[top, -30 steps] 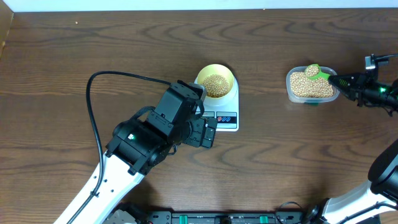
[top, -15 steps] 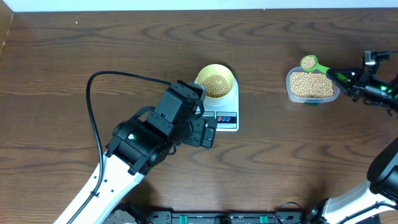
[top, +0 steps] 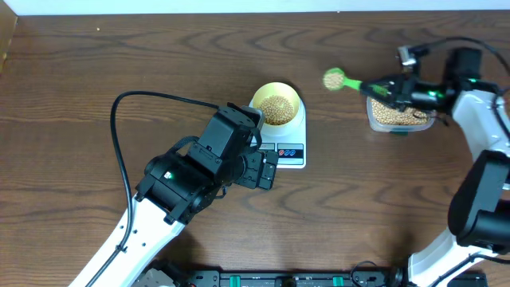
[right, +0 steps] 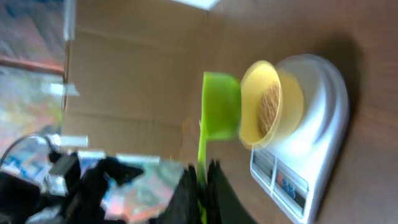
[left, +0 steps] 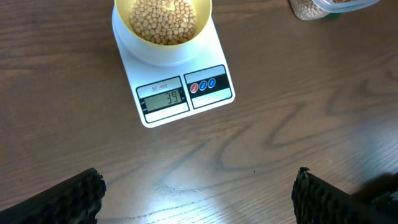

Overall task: Scoop item into bowl and weigh 50g on scale
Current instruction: 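Lift the filled scoop and carry it over the yellow bowl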

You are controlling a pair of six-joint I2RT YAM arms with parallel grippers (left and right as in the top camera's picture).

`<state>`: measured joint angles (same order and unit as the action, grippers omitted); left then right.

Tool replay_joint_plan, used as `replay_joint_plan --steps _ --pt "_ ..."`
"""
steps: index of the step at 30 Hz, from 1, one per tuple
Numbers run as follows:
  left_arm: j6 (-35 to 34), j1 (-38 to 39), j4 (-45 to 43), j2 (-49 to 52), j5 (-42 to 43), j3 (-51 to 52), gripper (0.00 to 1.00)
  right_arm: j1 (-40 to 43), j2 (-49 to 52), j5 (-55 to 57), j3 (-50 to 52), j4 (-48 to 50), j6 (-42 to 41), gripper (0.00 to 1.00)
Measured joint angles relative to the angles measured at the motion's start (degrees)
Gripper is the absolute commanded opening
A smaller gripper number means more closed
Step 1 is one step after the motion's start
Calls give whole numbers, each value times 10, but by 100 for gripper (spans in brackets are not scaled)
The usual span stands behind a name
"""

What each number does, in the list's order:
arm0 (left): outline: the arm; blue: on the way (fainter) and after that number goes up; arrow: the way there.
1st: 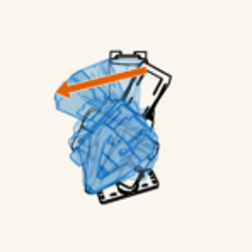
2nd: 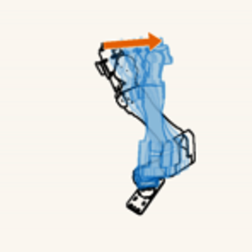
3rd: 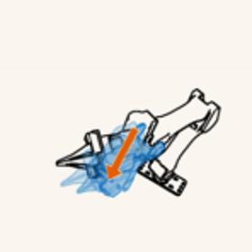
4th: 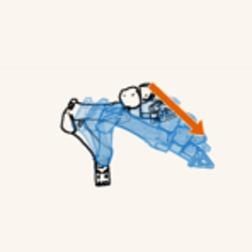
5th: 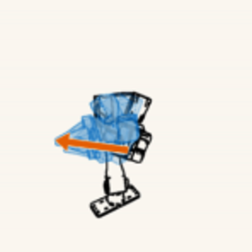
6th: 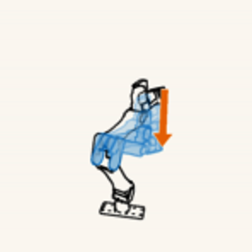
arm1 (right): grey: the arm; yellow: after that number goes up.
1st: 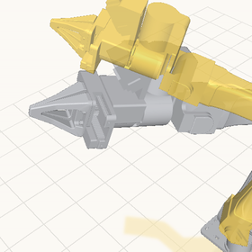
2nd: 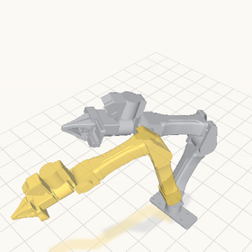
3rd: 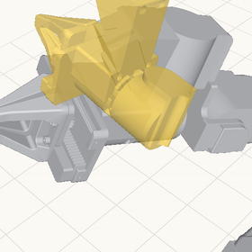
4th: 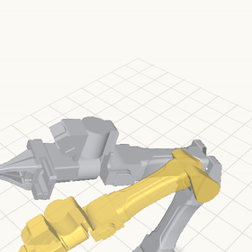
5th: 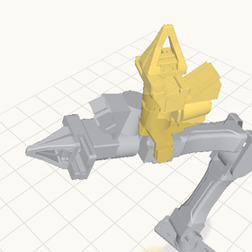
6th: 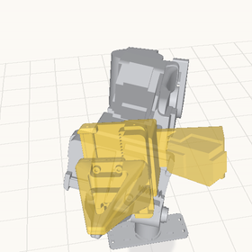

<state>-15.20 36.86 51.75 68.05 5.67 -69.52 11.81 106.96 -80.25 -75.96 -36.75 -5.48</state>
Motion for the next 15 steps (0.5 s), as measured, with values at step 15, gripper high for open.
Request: replay_joint_plan --steps 15 --pt "0 0 0 0 0 0 98 -132 0 -3 1 161 -175 1"
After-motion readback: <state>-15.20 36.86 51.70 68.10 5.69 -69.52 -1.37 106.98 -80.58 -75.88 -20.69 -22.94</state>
